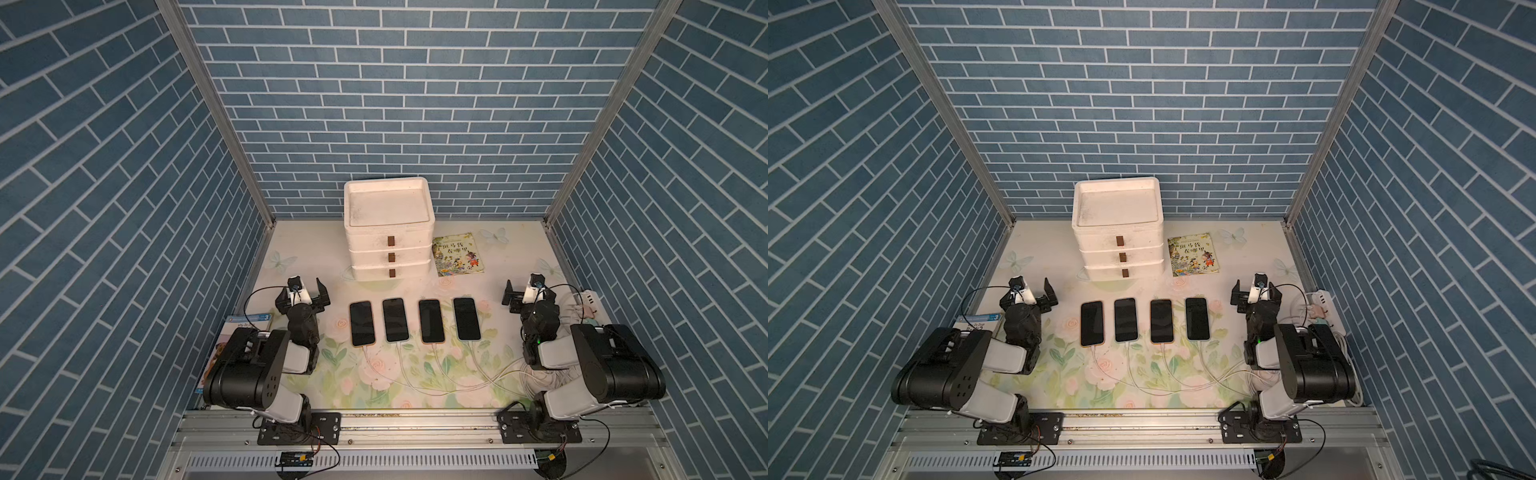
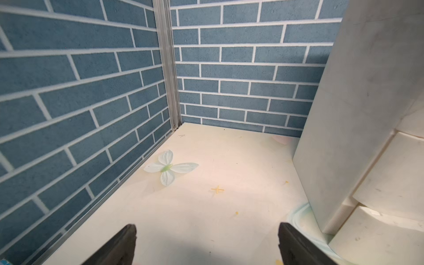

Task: Unplug the charging cable from the phone
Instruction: Pick up the phone at the center of the board.

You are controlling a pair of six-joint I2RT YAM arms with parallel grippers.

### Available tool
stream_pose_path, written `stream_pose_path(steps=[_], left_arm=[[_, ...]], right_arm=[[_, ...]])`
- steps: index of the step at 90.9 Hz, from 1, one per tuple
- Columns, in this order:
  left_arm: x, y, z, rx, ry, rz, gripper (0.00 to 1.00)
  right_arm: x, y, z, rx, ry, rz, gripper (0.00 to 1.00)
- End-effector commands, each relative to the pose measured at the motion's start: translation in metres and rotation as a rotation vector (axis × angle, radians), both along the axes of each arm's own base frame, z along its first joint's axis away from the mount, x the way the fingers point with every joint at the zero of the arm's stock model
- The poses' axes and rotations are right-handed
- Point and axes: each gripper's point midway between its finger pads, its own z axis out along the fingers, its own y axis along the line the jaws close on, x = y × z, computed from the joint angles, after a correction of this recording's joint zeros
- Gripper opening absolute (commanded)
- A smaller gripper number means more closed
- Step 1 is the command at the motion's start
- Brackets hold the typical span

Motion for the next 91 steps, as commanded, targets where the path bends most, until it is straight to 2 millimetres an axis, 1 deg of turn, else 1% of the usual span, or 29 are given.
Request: stream_pose_path(steps=[1,67,71,72,74,75,78,79,81,83,85,87,88,90,91], left_arm=[[0.001,0.0,0.008,0.014,-0.028,0.013,1.0],[0.001,0.001,0.009,0.017,-0.026,0.016,1.0],[0.003,-0.001,0.009,0.022,0.003,0.003,1.0],[0.004,-0.002,0.01,0.025,0.014,-0.003,1.0],[0.009,-0.004,0.014,0.025,0.025,-0.014,1.0],[0.011,-0.005,0.02,0.026,0.019,-0.016,1.0],[0.017,-0.006,0.019,0.032,0.078,-0.016,1.0],[0.02,-0.005,0.023,0.03,0.08,-0.002,1.0],[0.024,-0.002,0.03,0.013,0.088,0.027,1.0],[0.028,0.0,0.041,-0.012,0.076,0.052,1.0],[0.029,0.002,0.044,-0.034,0.103,0.072,1.0],[0.035,0.002,0.061,-0.064,0.076,0.088,1.0],[0.036,0.002,0.063,-0.078,0.081,0.097,1.0],[0.036,0.004,0.069,-0.105,0.09,0.12,1.0],[0.036,0.005,0.077,-0.124,0.076,0.132,1.0]], right_arm=[[0.002,0.001,0.009,-0.016,-0.033,0.009,1.0],[0.004,0.001,0.01,-0.015,-0.025,0.008,1.0],[0.008,-0.001,0.02,-0.014,-0.025,-0.006,1.0],[0.01,-0.002,0.027,-0.014,-0.034,-0.01,1.0],[0.013,-0.003,0.027,-0.014,0.004,-0.021,1.0],[0.015,-0.005,0.03,-0.014,0.012,-0.032,1.0],[0.02,-0.011,0.041,0.014,0.033,-0.076,1.0],[0.023,-0.014,0.05,0.034,0.022,-0.097,1.0],[0.025,-0.02,0.058,0.075,0.043,-0.142,1.0],[0.027,-0.022,0.066,0.125,0.063,-0.167,1.0],[0.03,-0.02,0.076,0.176,0.083,-0.166,1.0],[0.031,-0.011,0.085,0.205,0.103,-0.121,1.0],[0.031,-0.008,0.088,0.206,0.113,-0.101,1.0],[0.029,0.001,0.087,0.202,0.132,-0.05,1.0],[0.028,0.003,0.086,0.208,0.129,-0.043,1.0]])
